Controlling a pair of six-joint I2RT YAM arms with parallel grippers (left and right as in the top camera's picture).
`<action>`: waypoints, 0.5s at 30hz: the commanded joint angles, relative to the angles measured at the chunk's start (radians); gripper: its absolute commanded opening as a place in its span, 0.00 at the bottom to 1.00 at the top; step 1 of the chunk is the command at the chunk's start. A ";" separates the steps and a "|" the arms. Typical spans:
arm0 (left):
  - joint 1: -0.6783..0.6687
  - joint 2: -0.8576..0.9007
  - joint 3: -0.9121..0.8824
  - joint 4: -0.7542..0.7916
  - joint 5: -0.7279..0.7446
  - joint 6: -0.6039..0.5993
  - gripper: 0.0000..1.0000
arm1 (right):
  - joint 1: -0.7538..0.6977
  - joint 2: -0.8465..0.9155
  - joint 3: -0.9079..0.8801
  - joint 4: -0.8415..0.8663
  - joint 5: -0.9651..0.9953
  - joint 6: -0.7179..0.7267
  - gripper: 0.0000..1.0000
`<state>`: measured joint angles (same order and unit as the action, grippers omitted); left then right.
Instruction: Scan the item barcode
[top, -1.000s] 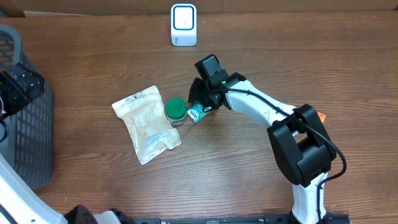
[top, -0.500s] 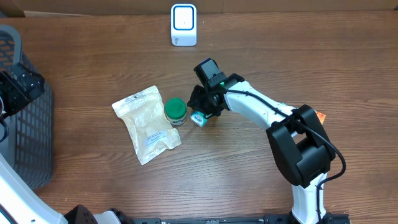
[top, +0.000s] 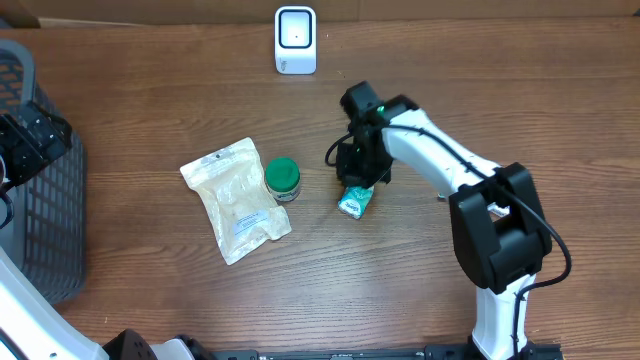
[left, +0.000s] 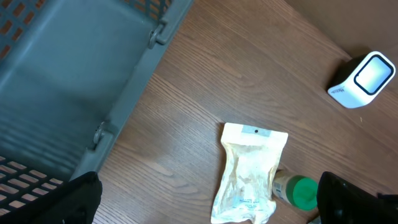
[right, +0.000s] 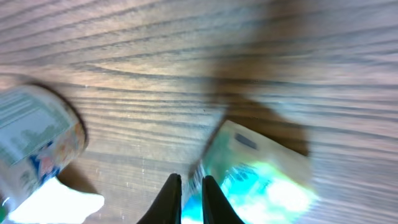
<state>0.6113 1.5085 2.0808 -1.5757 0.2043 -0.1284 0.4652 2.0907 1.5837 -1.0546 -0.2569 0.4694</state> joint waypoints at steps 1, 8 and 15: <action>0.003 0.003 0.009 0.002 -0.002 -0.010 0.99 | -0.025 -0.090 0.059 -0.067 -0.009 -0.103 0.11; 0.003 0.003 0.009 0.002 -0.002 -0.010 1.00 | -0.060 -0.126 0.030 -0.241 -0.006 -0.073 0.15; 0.003 0.003 0.009 0.002 -0.002 -0.010 1.00 | -0.060 -0.125 -0.152 -0.103 0.182 0.088 0.04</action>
<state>0.6113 1.5085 2.0808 -1.5757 0.2043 -0.1284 0.4072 1.9812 1.5051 -1.2015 -0.1905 0.4660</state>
